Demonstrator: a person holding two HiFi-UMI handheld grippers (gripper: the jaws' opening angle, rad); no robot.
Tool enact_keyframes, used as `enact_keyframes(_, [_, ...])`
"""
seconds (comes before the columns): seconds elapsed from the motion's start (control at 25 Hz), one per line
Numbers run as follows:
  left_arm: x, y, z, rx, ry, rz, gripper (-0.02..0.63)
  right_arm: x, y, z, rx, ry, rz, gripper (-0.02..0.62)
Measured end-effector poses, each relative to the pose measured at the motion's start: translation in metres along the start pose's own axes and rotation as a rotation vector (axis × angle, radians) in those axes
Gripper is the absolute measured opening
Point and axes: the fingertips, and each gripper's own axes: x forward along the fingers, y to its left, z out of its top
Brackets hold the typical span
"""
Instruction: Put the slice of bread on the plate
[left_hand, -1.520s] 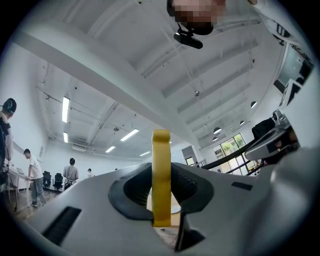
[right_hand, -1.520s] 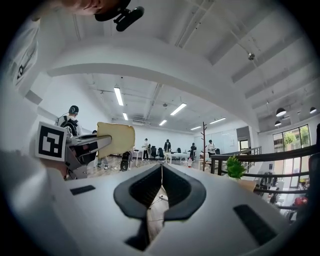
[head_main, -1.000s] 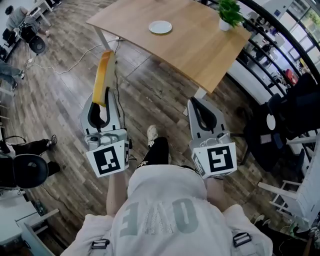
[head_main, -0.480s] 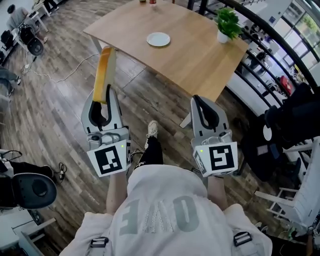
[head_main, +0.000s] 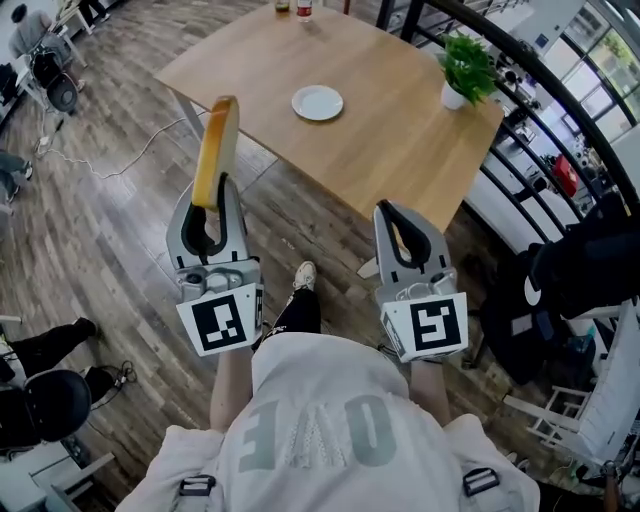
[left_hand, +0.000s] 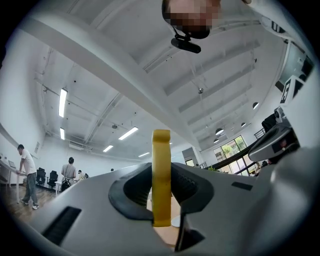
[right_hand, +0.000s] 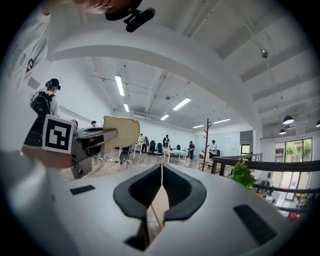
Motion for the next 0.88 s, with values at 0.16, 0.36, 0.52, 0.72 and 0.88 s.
enact_keyframes(0.16, [0.046,0.014,-0.015,-0.002,0.007,-0.016,0.087,0.047,-0.020,0.006,0.019,0.001,-0.018,0.020])
enact_keyframes(0.36, [0.100,0.041,-0.037,-0.014,0.019,-0.021,0.087,0.109,-0.028,0.016,0.013,0.012,0.003,0.020])
enact_keyframes(0.52, [0.142,0.058,-0.062,-0.045,0.045,-0.016,0.087,0.157,-0.038,0.020,-0.033,0.020,0.010,0.020])
enact_keyframes(0.72, [0.184,0.069,-0.090,-0.047,0.063,-0.042,0.087,0.202,-0.057,0.010,-0.009,0.047,-0.024,0.020])
enact_keyframes(0.88, [0.210,0.074,-0.102,-0.045,0.070,-0.047,0.087,0.221,-0.071,0.008,0.015,0.045,-0.046,0.020])
